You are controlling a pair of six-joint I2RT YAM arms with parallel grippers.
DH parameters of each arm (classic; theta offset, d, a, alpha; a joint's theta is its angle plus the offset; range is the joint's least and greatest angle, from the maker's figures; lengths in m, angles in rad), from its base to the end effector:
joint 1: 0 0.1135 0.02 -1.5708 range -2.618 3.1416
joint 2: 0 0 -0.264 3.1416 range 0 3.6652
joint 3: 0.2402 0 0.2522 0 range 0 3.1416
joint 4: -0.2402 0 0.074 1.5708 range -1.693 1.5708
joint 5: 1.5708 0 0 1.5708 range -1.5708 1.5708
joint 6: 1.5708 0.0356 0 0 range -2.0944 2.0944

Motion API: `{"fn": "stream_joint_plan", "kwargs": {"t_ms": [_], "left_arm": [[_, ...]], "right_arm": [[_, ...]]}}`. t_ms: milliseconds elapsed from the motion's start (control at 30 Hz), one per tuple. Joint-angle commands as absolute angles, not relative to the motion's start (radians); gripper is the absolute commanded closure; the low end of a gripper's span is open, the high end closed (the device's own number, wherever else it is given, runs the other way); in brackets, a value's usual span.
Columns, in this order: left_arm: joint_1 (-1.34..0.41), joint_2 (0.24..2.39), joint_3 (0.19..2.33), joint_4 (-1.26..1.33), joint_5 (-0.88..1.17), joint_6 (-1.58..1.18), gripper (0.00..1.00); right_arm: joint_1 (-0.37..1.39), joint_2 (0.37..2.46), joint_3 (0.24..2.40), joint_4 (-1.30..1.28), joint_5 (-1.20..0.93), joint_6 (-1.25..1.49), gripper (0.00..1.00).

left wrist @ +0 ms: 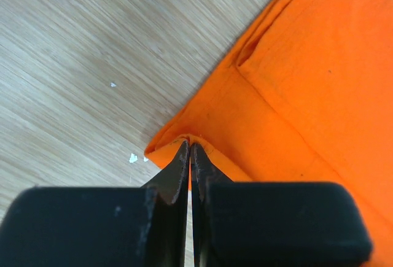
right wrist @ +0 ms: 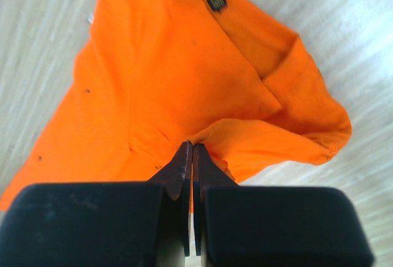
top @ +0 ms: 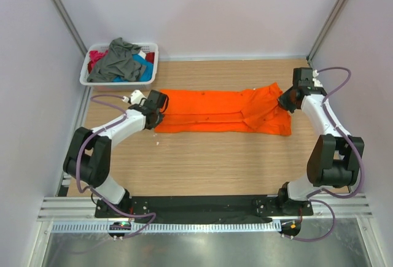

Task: Fold and stack the t-shirts
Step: Fold the tshirt

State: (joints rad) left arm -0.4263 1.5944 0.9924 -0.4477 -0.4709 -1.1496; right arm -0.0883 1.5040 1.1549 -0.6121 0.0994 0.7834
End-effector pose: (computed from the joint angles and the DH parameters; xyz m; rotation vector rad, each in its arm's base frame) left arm 0.2932 -0.1154 0.1965 -1.0133 2.2359 -0.0485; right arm 0.3142 -0.0314 0.2598 1.1047 2.2782 0.1529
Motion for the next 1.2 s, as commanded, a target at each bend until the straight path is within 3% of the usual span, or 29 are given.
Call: {"fn": "stream_joint_plan", "kwargs": {"t_ms": [0,1167], "left_arm": [[-0.413,1.604,1.046,-0.459,-0.557,-1.167,1.0],[-0.367,1.844,1.273,-0.44,-0.638,-1.098,1.0]], "right_arm": [[-0.097,1.531,1.246,-0.56,0.127,0.752,0.99],[-0.106,1.825,1.413,-0.488,0.097,0.666,0.99]]}}
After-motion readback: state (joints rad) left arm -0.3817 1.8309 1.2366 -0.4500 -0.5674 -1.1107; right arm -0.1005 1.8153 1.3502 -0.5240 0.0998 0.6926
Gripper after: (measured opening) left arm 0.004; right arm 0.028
